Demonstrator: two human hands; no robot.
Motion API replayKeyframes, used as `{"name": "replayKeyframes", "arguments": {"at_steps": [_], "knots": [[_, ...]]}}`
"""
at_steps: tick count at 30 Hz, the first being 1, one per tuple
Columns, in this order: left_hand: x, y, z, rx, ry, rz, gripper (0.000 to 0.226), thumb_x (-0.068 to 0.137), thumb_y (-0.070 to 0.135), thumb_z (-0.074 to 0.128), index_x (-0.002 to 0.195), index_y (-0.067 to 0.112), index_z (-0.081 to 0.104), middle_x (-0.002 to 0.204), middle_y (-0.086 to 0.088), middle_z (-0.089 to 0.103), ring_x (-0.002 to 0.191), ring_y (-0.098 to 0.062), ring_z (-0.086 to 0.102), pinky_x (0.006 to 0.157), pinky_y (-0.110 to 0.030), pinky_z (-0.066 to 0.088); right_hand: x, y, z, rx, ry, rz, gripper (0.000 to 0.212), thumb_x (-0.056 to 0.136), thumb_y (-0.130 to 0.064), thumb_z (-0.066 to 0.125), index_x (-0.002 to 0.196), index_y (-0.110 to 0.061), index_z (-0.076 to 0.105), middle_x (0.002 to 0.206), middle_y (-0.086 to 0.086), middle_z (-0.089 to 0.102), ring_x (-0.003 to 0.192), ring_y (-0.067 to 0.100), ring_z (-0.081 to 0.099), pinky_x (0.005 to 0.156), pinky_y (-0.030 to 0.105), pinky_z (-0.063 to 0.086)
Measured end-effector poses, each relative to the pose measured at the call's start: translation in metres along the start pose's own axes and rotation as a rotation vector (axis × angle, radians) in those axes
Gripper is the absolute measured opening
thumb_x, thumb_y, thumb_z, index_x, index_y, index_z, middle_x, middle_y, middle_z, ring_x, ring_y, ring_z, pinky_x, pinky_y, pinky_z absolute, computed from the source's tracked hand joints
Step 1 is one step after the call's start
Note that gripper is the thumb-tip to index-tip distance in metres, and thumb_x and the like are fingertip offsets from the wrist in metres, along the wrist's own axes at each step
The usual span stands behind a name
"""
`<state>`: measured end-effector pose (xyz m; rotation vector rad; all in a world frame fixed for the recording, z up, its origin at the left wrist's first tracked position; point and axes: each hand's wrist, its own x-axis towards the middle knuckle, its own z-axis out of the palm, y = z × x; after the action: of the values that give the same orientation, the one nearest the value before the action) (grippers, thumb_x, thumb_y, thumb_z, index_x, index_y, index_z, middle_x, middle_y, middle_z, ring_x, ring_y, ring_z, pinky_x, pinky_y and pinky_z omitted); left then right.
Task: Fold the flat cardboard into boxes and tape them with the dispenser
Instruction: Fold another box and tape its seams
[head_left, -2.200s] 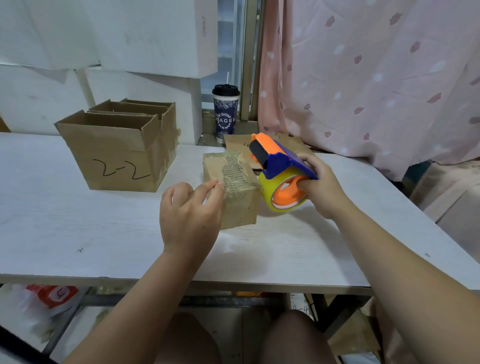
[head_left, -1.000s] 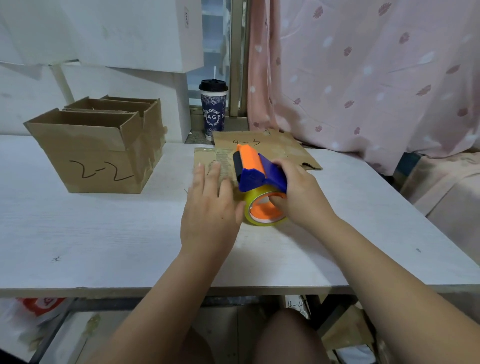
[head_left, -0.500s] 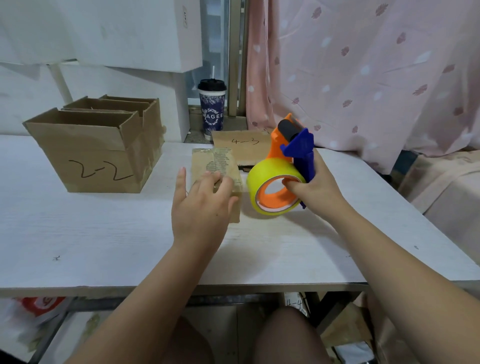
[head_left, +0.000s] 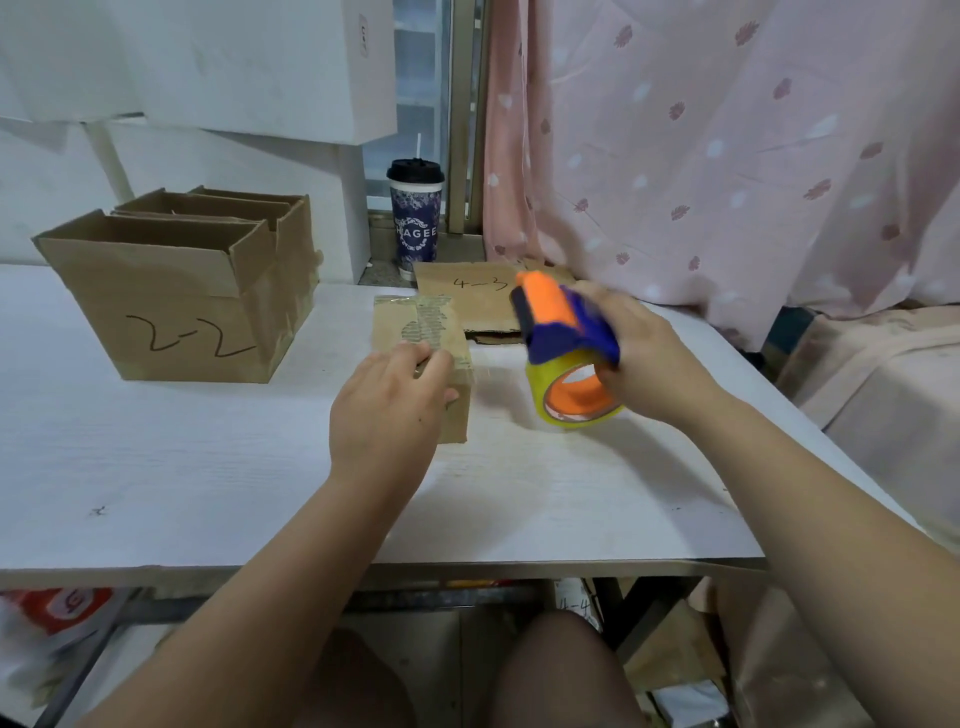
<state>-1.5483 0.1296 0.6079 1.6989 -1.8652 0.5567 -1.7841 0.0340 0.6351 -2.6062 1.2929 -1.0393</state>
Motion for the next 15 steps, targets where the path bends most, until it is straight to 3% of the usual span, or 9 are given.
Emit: {"name": "replayKeyframes", "arguments": {"at_steps": [2, 5, 7, 9, 12, 15], "knots": [[0.0, -0.001, -0.001, 0.01, -0.001, 0.008, 0.014, 0.085, 0.019, 0.07, 0.089, 0.006, 0.064, 0.097, -0.012, 0.067, 0.078, -0.033, 0.061, 0.056, -0.029, 0.038, -0.001, 0.002, -0.006, 0.152, 0.041, 0.098, 0.084, 0.064, 0.008, 0.052, 0.132, -0.039, 0.042, 0.113, -0.004, 0.061, 0.083, 0.003, 0.046, 0.072, 0.001, 0.034], [0.0, -0.001, 0.0, 0.012, 0.009, 0.016, 0.014, 0.084, 0.018, 0.071, 0.087, 0.006, 0.064, 0.096, -0.012, 0.067, 0.076, -0.033, 0.061, 0.056, -0.027, 0.033, -0.007, 0.003, -0.004, 0.08, 0.035, 0.094, 0.086, 0.064, 0.009, 0.054, 0.137, -0.034, 0.041, 0.111, -0.011, 0.053, 0.086, -0.001, 0.04, 0.072, 0.0, 0.031], [0.001, -0.001, 0.0, 0.001, 0.021, 0.012, 0.013, 0.085, 0.018, 0.07, 0.087, 0.007, 0.063, 0.096, -0.011, 0.066, 0.076, -0.032, 0.06, 0.056, -0.027, 0.031, -0.007, -0.003, -0.001, -0.015, -0.022, 0.047, 0.089, 0.066, 0.008, 0.054, 0.141, -0.036, 0.036, 0.118, -0.013, 0.047, 0.094, 0.002, 0.039, 0.075, 0.012, 0.033], [0.002, -0.004, 0.002, -0.009, 0.019, -0.005, 0.012, 0.089, 0.02, 0.065, 0.089, 0.008, 0.061, 0.099, -0.009, 0.065, 0.081, -0.03, 0.058, 0.056, -0.028, 0.03, -0.004, -0.005, -0.002, -0.192, -0.145, 0.023, 0.092, 0.072, 0.004, 0.052, 0.145, -0.044, 0.024, 0.119, -0.007, 0.045, 0.098, 0.014, 0.042, 0.067, 0.025, 0.036], [0.006, -0.013, 0.004, -0.034, -0.003, -0.033, 0.015, 0.092, 0.024, 0.058, 0.094, 0.01, 0.058, 0.104, -0.006, 0.061, 0.089, -0.028, 0.055, 0.059, -0.029, 0.029, -0.01, -0.003, -0.008, -0.371, -0.299, 0.082, 0.093, 0.079, -0.001, 0.048, 0.145, -0.054, 0.01, 0.111, -0.005, 0.043, 0.089, 0.024, 0.048, 0.058, 0.032, 0.041], [0.007, -0.018, 0.005, -0.057, -0.018, -0.03, 0.016, 0.091, 0.026, 0.06, 0.097, 0.011, 0.058, 0.107, -0.005, 0.061, 0.092, -0.028, 0.054, 0.059, -0.029, 0.029, -0.015, -0.009, -0.013, -0.371, -0.265, 0.08, 0.094, 0.078, -0.002, 0.05, 0.145, -0.055, 0.011, 0.102, -0.007, 0.041, 0.085, 0.022, 0.046, 0.058, 0.032, 0.037]]}}
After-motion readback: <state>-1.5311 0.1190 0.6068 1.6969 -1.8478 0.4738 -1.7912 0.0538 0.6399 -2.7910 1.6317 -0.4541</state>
